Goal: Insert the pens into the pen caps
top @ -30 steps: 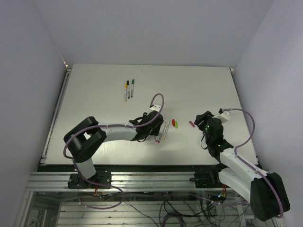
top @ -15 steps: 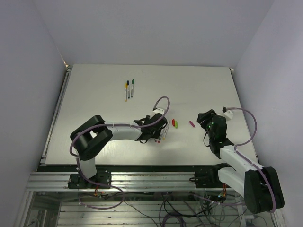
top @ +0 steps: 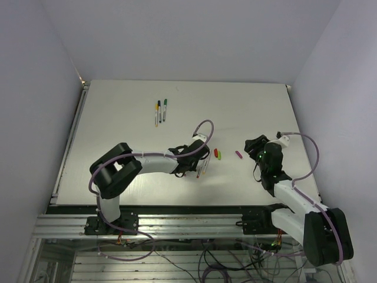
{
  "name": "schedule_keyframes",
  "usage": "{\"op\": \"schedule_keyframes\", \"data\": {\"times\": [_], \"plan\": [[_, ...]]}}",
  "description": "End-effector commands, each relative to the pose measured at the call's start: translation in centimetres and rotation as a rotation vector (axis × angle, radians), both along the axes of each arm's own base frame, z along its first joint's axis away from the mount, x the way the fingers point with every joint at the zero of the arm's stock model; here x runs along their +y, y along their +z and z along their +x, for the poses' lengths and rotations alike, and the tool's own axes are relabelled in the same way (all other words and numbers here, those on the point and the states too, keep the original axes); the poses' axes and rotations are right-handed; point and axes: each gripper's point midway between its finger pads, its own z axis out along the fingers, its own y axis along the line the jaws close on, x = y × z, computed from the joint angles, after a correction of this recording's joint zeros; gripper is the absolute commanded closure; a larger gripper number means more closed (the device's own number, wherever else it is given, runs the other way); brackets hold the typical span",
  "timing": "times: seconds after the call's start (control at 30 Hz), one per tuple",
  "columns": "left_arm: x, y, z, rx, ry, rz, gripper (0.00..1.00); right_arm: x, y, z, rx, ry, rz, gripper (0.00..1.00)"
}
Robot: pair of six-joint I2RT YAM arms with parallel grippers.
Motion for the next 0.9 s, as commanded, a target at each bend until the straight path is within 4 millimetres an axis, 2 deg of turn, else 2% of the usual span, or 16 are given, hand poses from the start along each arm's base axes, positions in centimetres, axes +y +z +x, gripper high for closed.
{"op": "schedule_keyframes", "data": {"times": [0.0,0.17,0.3,0.43,0.6,0.7,0.87], "plan": [[3.3,-5.4,-5.0,0.216,-0.076,0.145,0.92,0.5,0.4,0.8,0.012,0.029,0.007,0.51],[3.2,-5.9,-5.8,0.247,-0.117,0.131,0.93,1.1,-1.2,1.2,0.114,0.068,-0.021,0.51],[2.4,-4.6,-5.7,0.229,-0.134,0.079,0.93,1.5,-3.7,1.3,0.241,0.104,-0.050,0.51],[1.4,-1.9,-5.3,0.190,-0.150,0.011,0.93,2.1,-5.3,1.5,0.323,0.158,-0.071,0.53],[0.2,3.3,-4.7,0.110,-0.166,-0.097,0.93,2.3,-6.2,1.6,0.378,0.177,-0.087,0.58],[0.0,6.1,-4.3,0.062,-0.170,-0.139,0.93,2.6,-6.5,1.5,0.399,0.204,-0.092,0.60],[0.3,9.3,-4.2,0.014,-0.170,-0.187,0.93,2.7,-7.1,1.3,0.435,0.225,-0.110,0.60]]}}
